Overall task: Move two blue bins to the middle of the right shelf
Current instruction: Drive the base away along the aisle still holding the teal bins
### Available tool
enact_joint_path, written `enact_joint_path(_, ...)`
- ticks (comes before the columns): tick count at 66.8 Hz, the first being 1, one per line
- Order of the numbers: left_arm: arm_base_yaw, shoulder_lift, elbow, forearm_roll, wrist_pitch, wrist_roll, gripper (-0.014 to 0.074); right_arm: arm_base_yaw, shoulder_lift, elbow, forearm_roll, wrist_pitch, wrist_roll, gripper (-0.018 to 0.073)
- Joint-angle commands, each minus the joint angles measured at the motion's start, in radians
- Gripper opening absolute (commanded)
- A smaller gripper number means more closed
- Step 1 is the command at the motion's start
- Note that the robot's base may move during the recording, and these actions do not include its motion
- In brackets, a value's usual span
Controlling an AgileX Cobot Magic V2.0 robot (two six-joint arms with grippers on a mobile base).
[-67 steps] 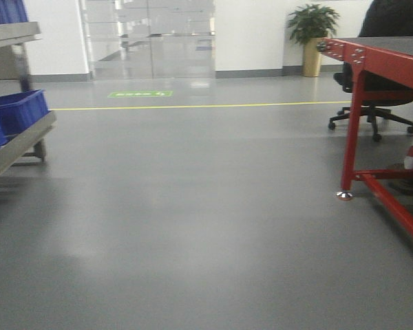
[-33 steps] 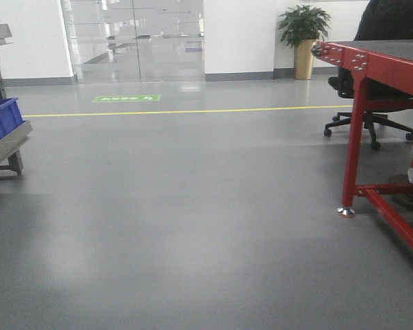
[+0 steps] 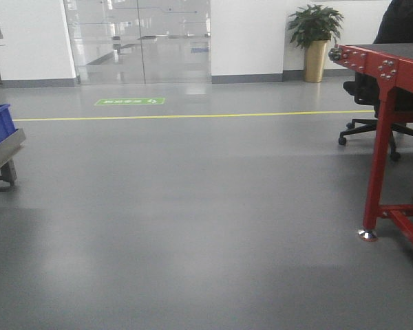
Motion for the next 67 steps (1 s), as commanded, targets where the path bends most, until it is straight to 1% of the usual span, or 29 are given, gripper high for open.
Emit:
enact_joint_path(1,-0.003,-0.007,-0.014,0.01,-0.082,0.012,-0.0111,0.009,-0.023,-0.023,0.047,-0.119,-0.021,-0.0163)
enact_joint_path(67,-0.003,-0.007,-0.014,0.01,-0.082,0.012,-0.0111,0.009,-0.023,-0.023,0.047,-0.124,-0.021,-0.0163)
